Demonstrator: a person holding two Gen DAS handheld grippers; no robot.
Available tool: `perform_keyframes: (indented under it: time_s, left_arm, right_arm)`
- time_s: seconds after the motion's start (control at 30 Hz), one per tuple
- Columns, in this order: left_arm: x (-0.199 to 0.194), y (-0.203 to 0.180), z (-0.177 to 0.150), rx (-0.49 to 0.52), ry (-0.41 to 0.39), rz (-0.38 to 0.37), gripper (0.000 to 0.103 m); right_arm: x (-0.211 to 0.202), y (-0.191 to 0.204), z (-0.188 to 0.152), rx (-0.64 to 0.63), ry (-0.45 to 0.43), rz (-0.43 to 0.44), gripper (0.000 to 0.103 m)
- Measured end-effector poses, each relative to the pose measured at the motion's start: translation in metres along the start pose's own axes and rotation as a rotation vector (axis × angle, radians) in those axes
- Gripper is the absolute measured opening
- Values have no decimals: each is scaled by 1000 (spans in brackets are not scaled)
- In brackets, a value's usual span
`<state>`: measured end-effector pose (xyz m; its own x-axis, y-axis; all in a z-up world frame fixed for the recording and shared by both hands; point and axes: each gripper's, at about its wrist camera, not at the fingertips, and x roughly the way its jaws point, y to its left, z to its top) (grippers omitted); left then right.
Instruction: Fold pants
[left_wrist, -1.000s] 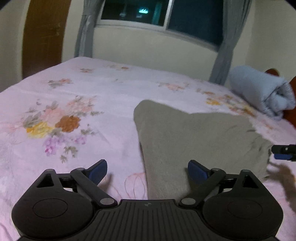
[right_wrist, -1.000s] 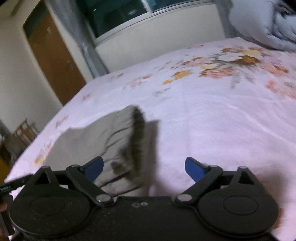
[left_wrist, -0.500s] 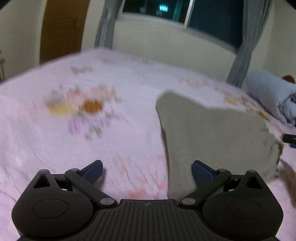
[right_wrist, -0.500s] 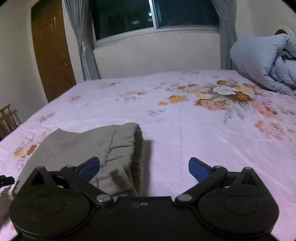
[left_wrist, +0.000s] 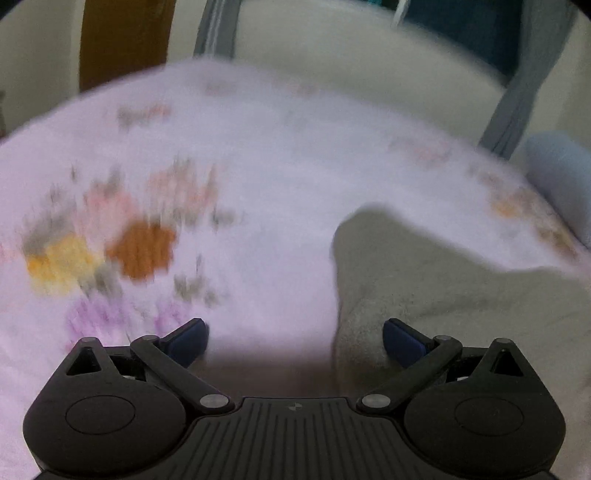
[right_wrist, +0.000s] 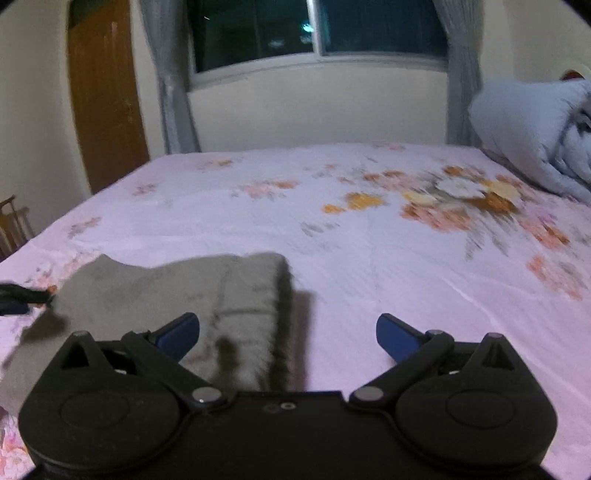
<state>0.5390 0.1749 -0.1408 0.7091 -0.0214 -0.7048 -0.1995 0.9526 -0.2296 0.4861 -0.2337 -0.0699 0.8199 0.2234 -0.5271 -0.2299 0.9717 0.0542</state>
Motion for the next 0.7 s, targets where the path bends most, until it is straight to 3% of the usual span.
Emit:
perform_keyframes:
  time_s: [0.13, 0.27, 0.3, 0.37, 0.4, 0.43, 0.57, 0.7]
  left_arm:
    - [-17, -6, 11, 26, -123, -18, 102]
    - [5, -34, 29, 145, -92, -14, 102]
    - [16, -39, 30, 170, -67, 6, 102]
    - [33, -40, 31, 192, -11, 17, 103]
    - [30, -38, 31, 181, -13, 11, 103]
    - [19, -38, 32, 180, -33, 14, 103]
    - [-41, -45, 25, 256, -144, 35, 103]
    - [-117, -50, 4, 271, -228, 31, 103]
  right_arm:
    - [9, 14, 14, -18, -41, 25, 97]
    - [47, 40, 37, -82, -10, 0, 97]
    - [58, 49, 40, -120, 8, -30, 97]
    - [91, 60, 40, -202, 129, -116, 96]
    - [104, 59, 38, -212, 192, -115, 95]
    - [104, 53, 38, -184, 201, -95, 95]
    - [39, 33, 45, -67, 17, 13, 97]
    - [-30, 27, 41, -26, -42, 62, 97]
